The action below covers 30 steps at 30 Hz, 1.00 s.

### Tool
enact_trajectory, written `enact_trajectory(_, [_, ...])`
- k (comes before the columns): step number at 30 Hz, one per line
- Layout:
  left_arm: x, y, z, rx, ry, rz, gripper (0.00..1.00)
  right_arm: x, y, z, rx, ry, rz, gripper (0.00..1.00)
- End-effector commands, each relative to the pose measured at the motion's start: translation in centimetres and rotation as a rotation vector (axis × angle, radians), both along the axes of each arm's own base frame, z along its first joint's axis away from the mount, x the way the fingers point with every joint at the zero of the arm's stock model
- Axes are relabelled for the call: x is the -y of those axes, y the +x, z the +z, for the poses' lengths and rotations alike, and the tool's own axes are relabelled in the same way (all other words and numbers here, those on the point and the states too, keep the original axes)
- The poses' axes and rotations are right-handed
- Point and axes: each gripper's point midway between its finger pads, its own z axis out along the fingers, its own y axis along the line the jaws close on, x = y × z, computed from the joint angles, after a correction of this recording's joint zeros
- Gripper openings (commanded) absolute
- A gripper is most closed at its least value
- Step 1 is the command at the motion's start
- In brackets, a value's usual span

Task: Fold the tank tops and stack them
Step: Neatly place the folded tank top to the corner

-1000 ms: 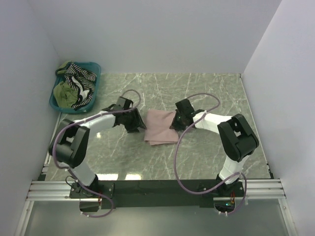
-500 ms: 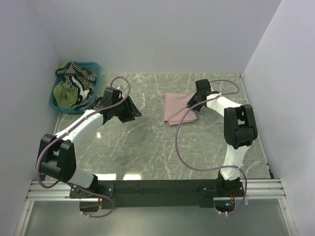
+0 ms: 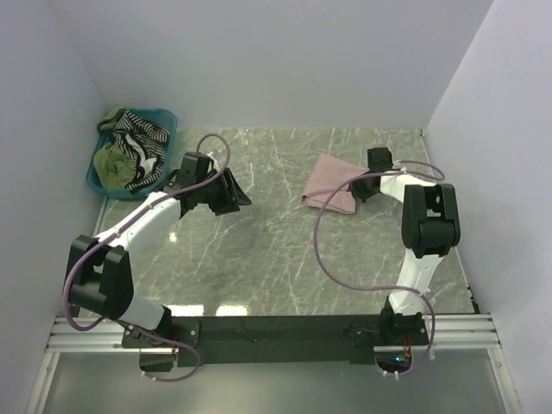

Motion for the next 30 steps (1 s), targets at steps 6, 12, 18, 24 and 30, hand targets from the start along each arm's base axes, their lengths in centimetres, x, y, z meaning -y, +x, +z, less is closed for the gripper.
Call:
enact_trajectory(6, [0.7,0.8,3.5,0.088,-0.045,-0.046,0.54,7.5,1.9,2.9,0.084,0.022,-0.394,0.0])
enact_trajectory(12, [1.0,0.8,4.1,0.095,-0.062,-0.06,0.54,10.7,3.2,2.7,0.14,0.105,-0.583,0.0])
enact_trajectory(18, [1.2,0.6,3.7,0.083,-0.065,-0.073,0.54,13.4,4.5,3.0,0.222,0.148,-0.762,0.0])
enact_trajectory(24, [1.2,0.5,3.9,0.085,-0.063,-0.084,0.54,15.0,7.5,3.2,0.272,0.192,-0.861,0.0])
enact_trajectory(30, [1.4,0.5,3.4,0.071,-0.059,-0.096,0.54,16.2,9.8,2.3,0.292,0.208,-0.911,0.0])
